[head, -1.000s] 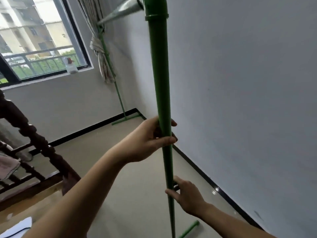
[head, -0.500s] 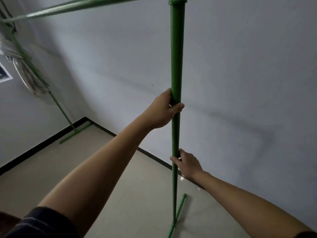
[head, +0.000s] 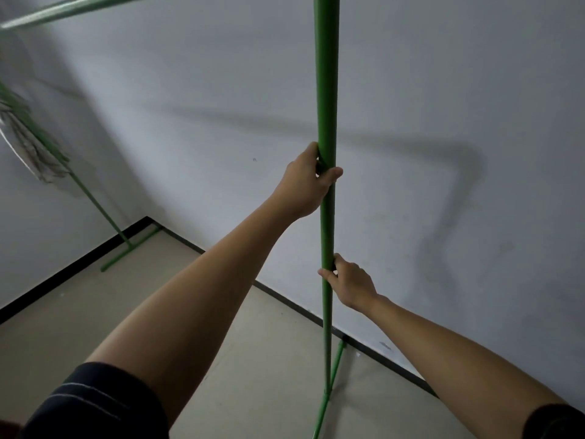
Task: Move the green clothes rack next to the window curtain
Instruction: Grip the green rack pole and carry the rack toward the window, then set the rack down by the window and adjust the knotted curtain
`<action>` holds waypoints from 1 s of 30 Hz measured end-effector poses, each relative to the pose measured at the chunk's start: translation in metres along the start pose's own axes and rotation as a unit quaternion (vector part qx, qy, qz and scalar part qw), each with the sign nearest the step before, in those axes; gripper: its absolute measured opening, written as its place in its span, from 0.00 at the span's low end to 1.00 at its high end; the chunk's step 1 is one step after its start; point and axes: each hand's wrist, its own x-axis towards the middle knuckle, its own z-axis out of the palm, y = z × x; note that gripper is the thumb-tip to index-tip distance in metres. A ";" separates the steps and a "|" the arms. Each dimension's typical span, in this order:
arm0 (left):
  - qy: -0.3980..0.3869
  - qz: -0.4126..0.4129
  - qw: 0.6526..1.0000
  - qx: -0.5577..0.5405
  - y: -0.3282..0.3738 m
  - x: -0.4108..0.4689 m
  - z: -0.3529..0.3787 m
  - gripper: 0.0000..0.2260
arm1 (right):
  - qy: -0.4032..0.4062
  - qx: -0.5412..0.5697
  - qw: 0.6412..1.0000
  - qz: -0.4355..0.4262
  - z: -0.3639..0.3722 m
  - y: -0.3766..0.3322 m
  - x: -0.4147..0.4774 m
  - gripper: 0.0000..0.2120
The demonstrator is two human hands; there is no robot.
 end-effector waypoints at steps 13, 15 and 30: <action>-0.024 -0.025 0.999 0.017 -0.016 -0.041 -0.019 0.12 | 0.005 -0.108 0.993 0.047 0.009 -0.008 -0.006 0.18; -0.034 -0.047 0.998 0.014 -0.038 -0.076 -0.039 0.12 | -0.007 -0.183 0.981 0.072 0.006 -0.013 -0.018 0.18; 0.174 -0.428 0.881 -0.105 -0.259 -0.458 -0.195 0.04 | -0.203 0.154 0.966 0.052 0.173 -0.116 -0.145 0.03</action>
